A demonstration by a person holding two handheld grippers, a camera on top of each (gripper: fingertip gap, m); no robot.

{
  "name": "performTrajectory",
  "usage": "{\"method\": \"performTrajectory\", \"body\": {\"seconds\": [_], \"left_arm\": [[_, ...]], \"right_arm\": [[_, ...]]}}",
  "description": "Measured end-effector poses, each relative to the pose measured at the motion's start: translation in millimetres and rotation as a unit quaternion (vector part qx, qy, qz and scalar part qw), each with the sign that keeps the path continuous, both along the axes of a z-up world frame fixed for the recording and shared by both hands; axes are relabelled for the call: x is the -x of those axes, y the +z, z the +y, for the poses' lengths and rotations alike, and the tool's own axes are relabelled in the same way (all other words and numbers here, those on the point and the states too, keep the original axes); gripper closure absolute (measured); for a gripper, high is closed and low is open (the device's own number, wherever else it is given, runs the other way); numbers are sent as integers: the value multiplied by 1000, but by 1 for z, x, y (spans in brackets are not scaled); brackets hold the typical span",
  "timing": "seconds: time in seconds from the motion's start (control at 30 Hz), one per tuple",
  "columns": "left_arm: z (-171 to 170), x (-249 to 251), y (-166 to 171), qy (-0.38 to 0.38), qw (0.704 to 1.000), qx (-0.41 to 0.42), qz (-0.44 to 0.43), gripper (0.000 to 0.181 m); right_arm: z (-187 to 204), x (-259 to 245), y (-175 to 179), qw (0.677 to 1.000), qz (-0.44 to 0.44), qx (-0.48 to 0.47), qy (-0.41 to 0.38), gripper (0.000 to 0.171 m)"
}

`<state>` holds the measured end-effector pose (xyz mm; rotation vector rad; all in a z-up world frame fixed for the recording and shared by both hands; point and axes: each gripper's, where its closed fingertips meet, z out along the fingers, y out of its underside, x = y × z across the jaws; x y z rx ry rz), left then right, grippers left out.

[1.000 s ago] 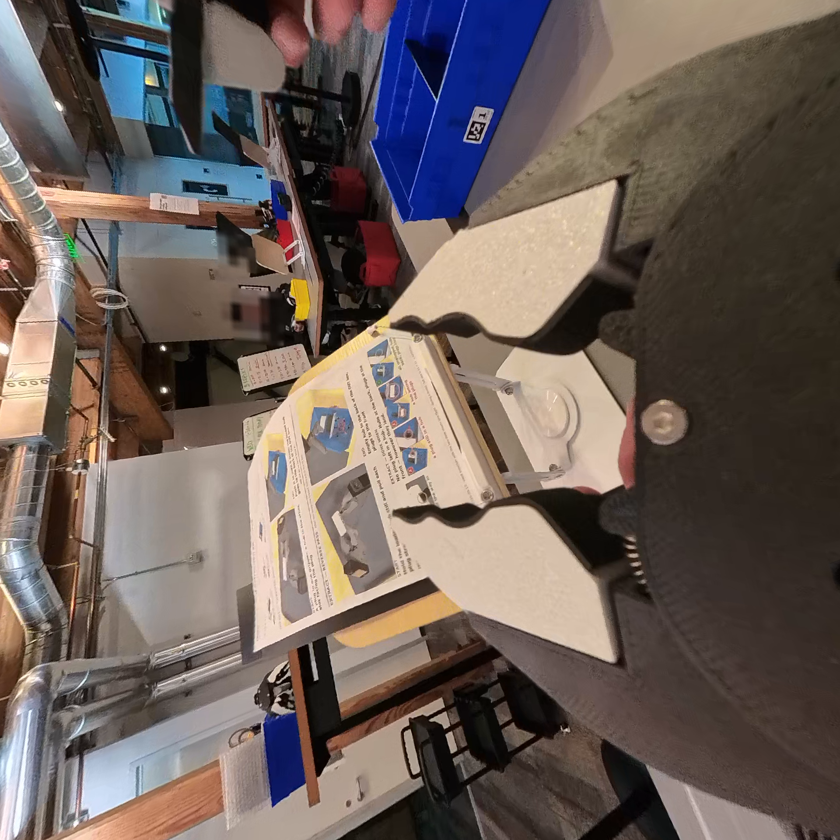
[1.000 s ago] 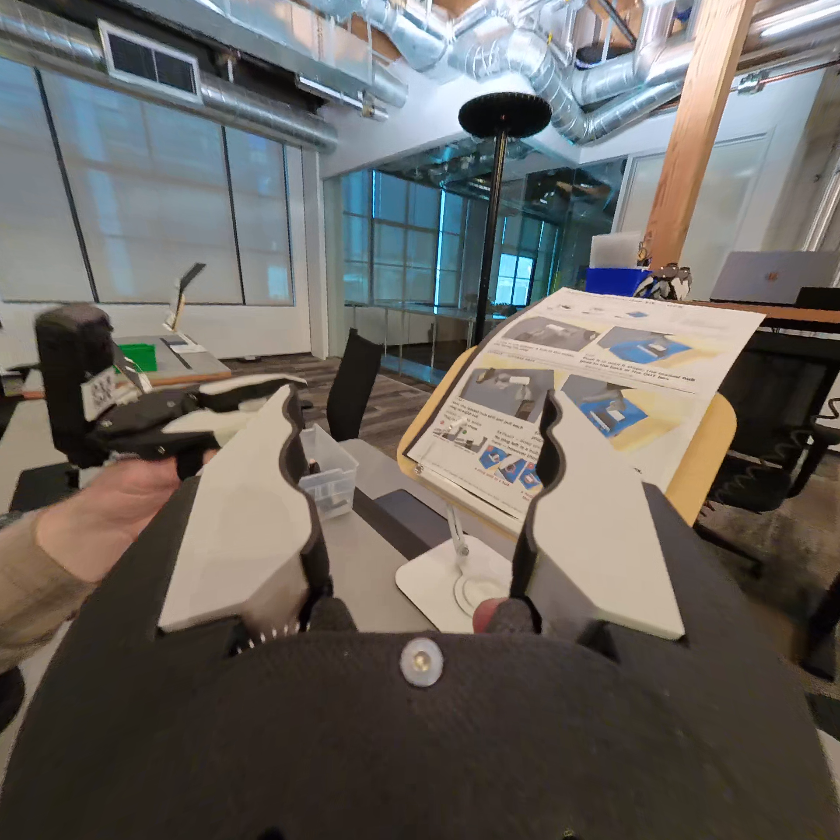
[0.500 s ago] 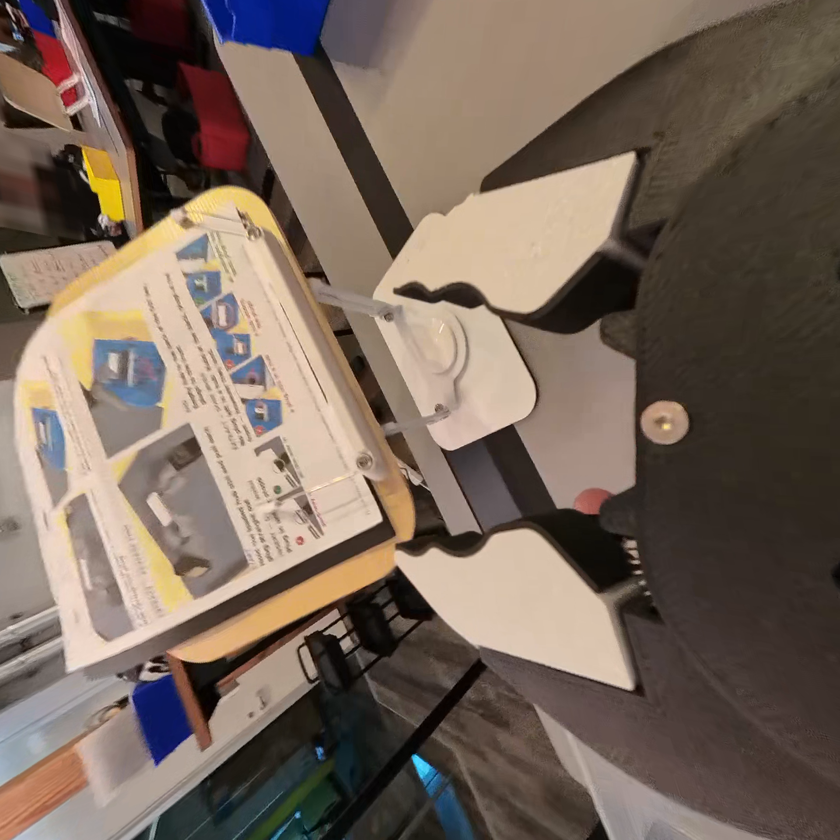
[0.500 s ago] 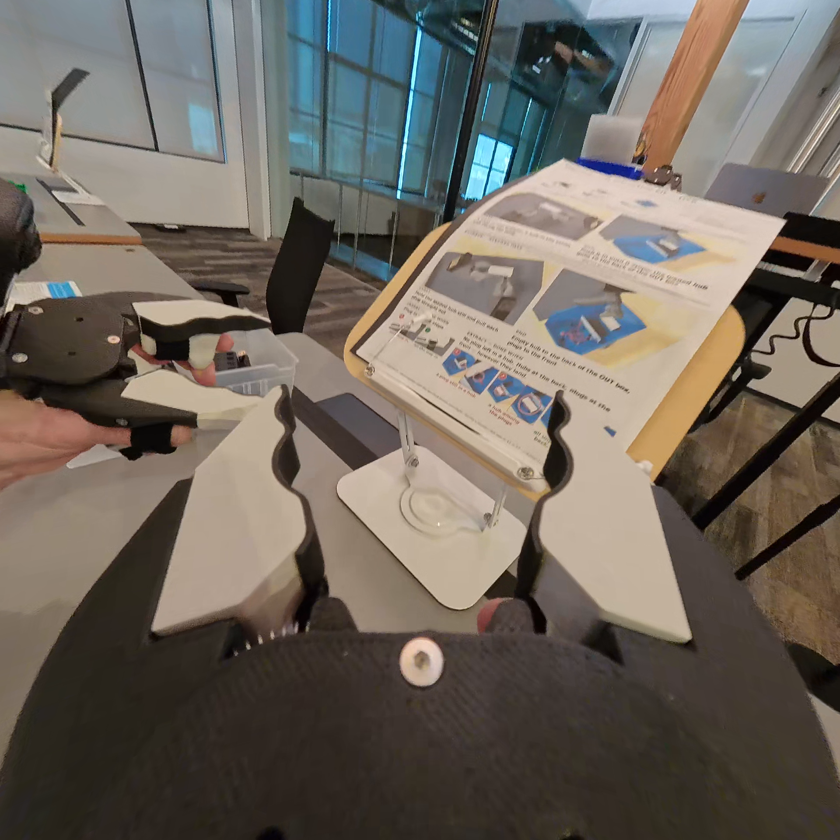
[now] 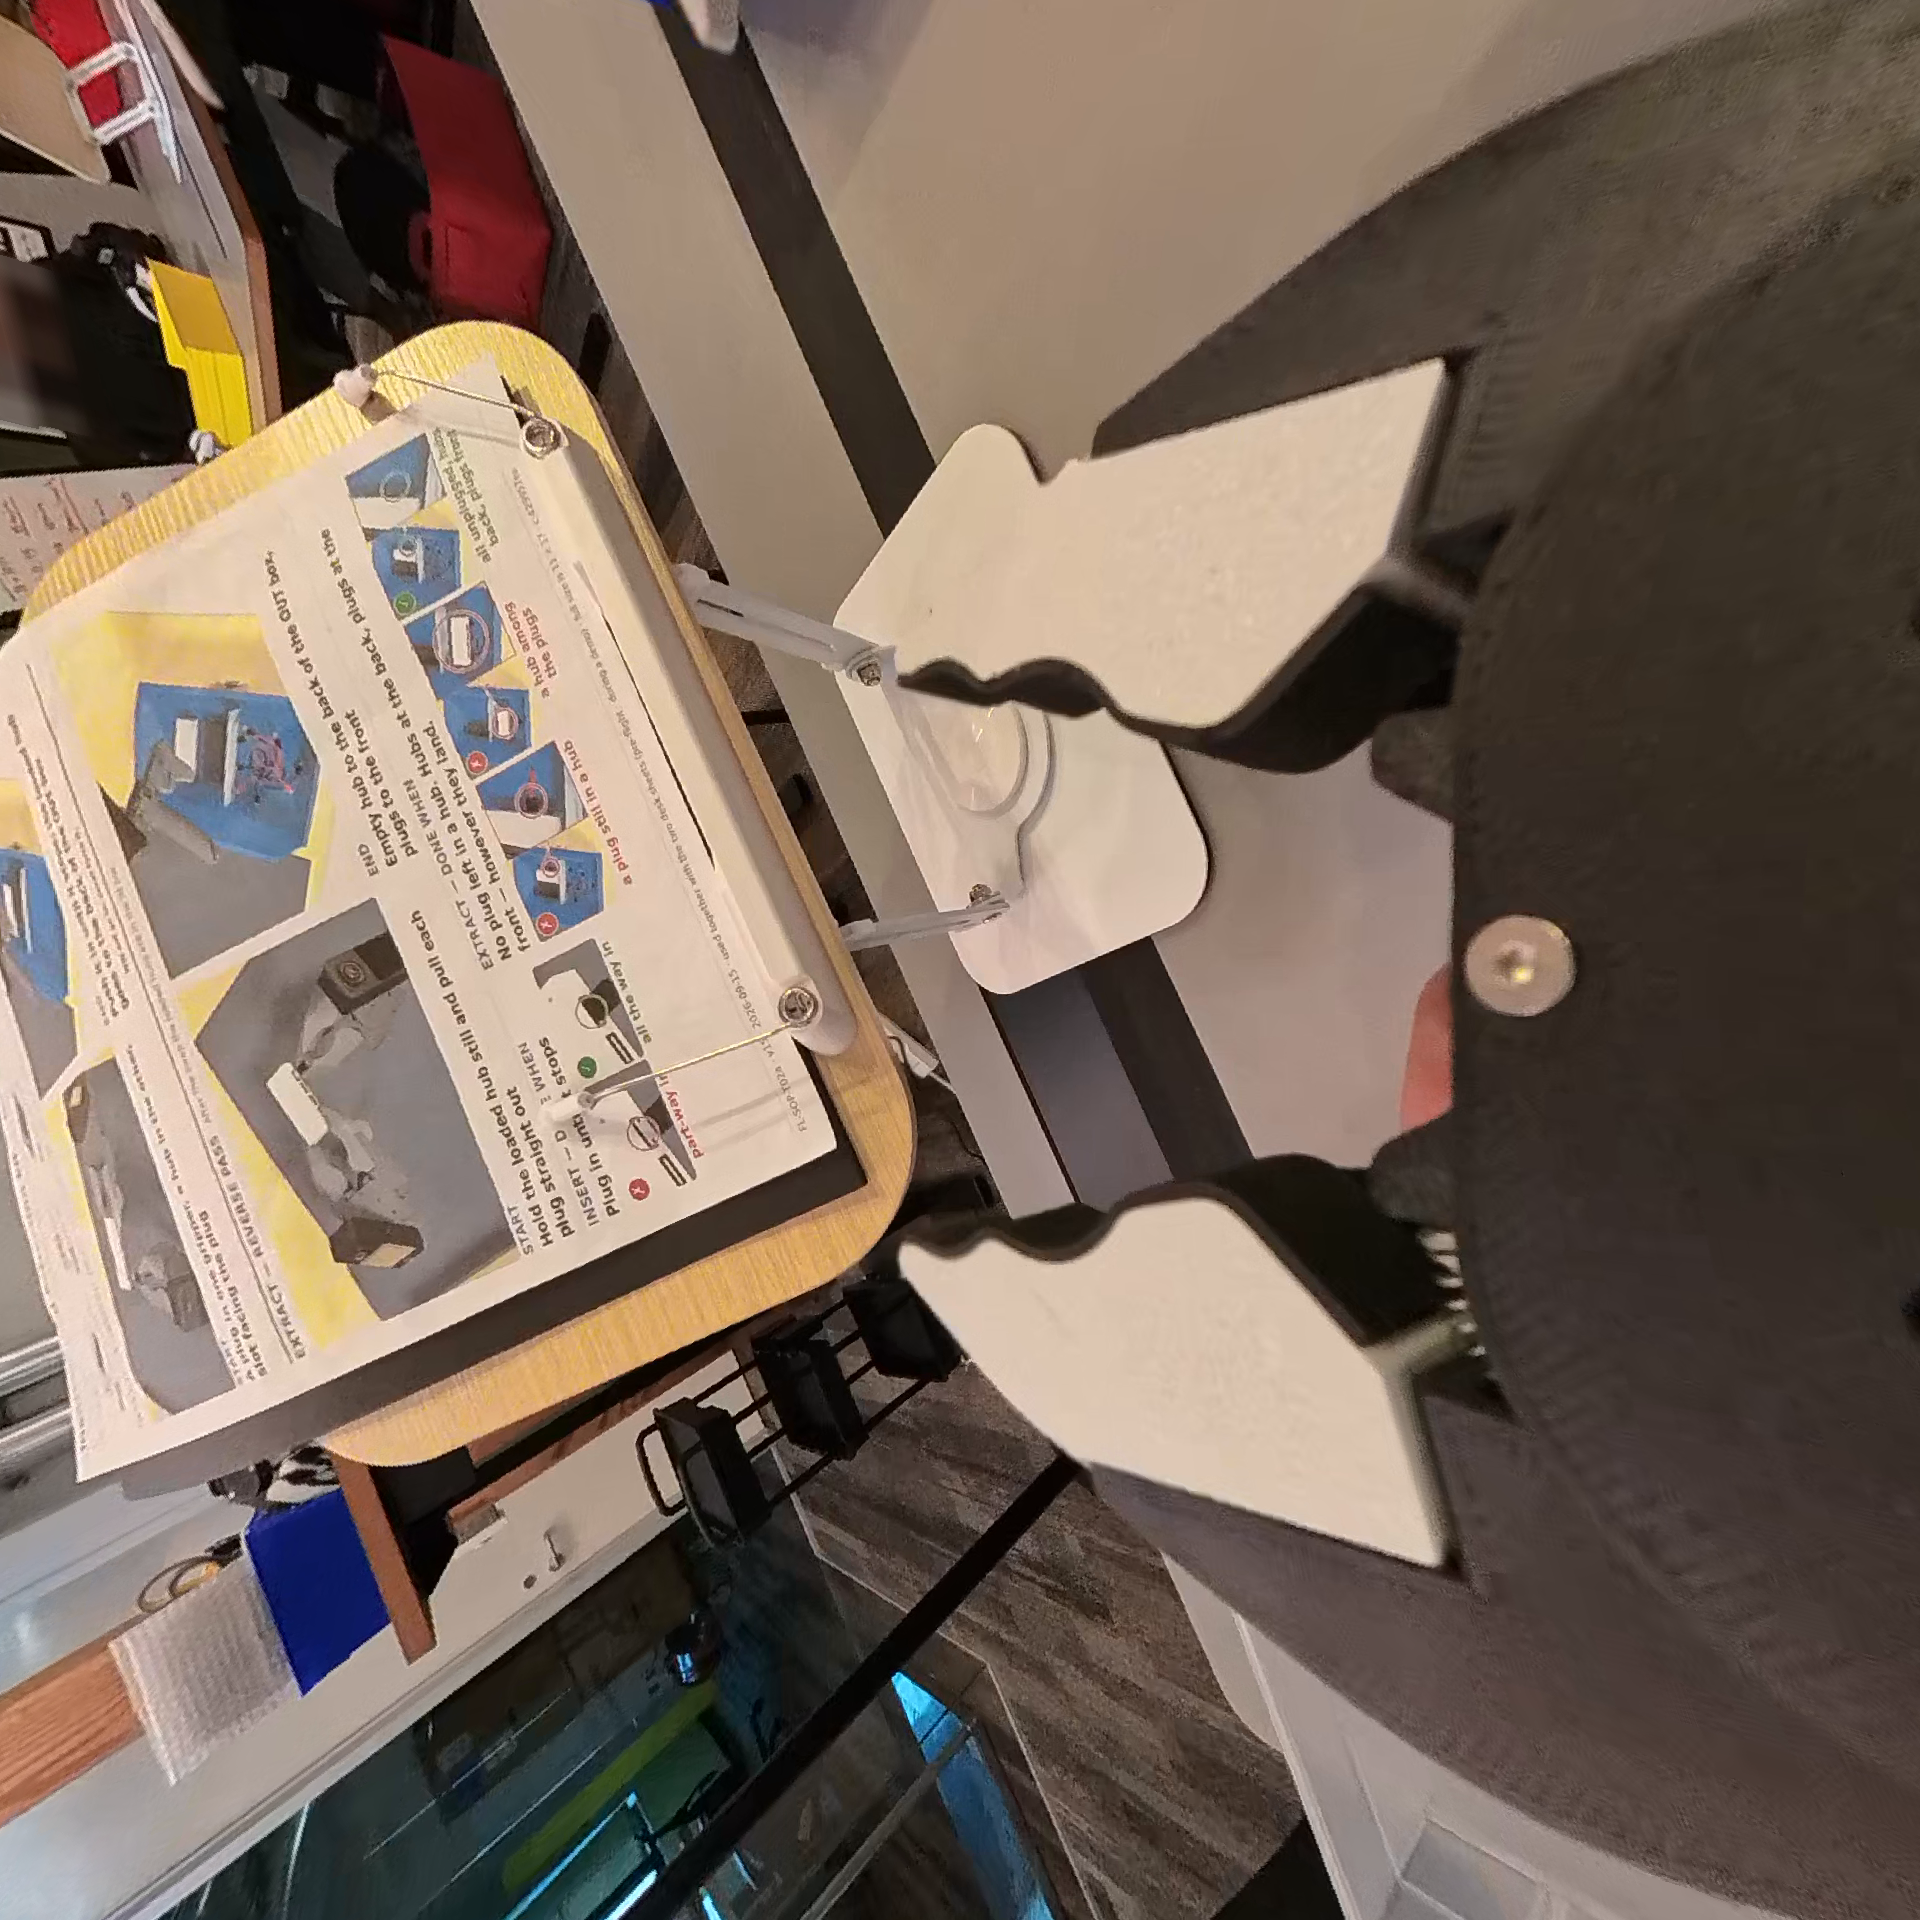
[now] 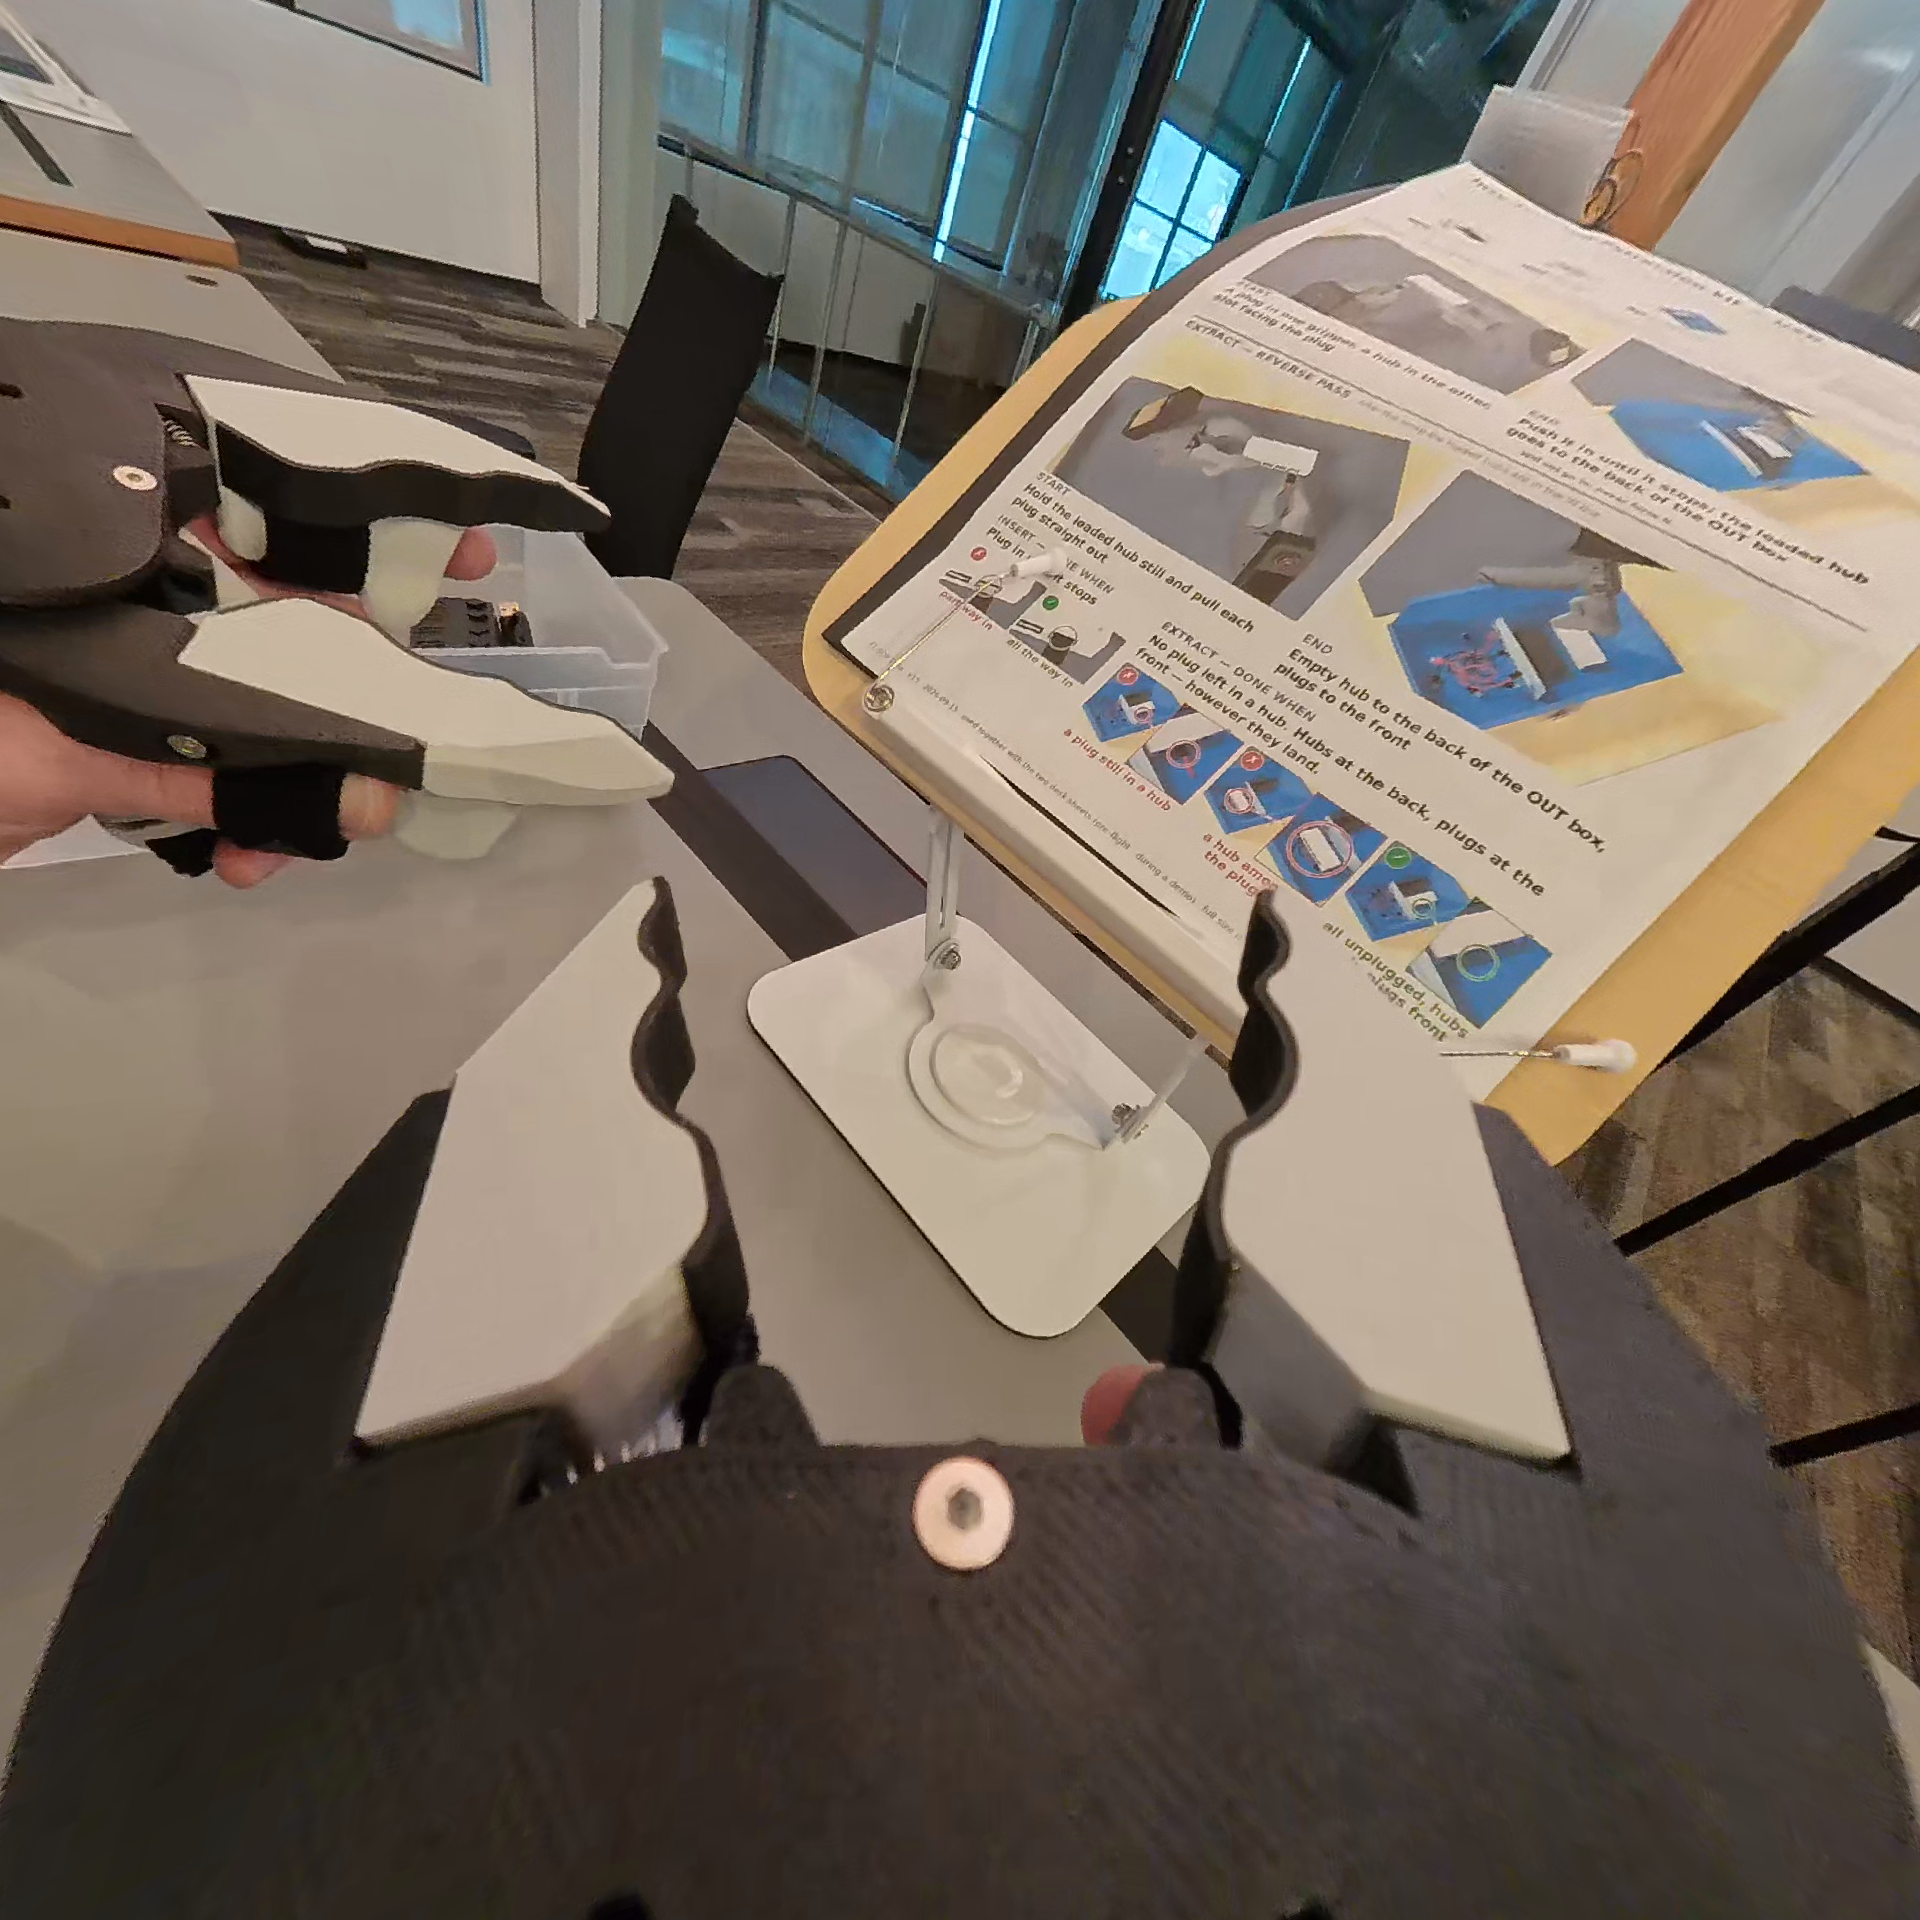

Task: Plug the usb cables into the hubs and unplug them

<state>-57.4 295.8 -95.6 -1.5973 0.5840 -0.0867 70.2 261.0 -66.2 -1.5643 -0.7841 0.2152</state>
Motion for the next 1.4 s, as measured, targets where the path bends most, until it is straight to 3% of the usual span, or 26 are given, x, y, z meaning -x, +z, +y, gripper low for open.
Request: {"method": "performTrajectory", "body": {"seconds": [0.07,0.17,0.27,0.43,0.57,0.67,0.77,0.97,1.2,1.4], "left_arm": [[-2,0,1,-7,1000,-2,11,93],[-9,4,19,-23,999,-29,20,121],[-22,16,49,-33,997,-66,26,150],[-41,51,96,-33,993,-105,42,181],[-26,87,109,-3,983,-106,148,181],[-11,118,109,-7,967,-101,233,170],[8,151,75,-47,947,-17,316,146],[27,196,-1,-135,890,73,430,107],[51,250,-78,-180,795,183,549,118],[60,253,-111,-230,758,240,561,131]], "right_arm": [[3,-4,-3,1000,-1,8,-5,65],[5,-8,-6,1000,3,18,-5,64],[5,-10,-6,1000,11,21,1,66],[5,-20,0,1000,23,19,-2,69],[5,-25,1,999,35,22,0,72],[7,-28,0,999,33,24,-1,72],[9,-31,-4,999,34,30,-1,72],[16,-28,-25,998,24,54,2,71],[22,-20,-49,997,13,78,12,71],[27,-22,-63,996,10,93,10,71]]}}
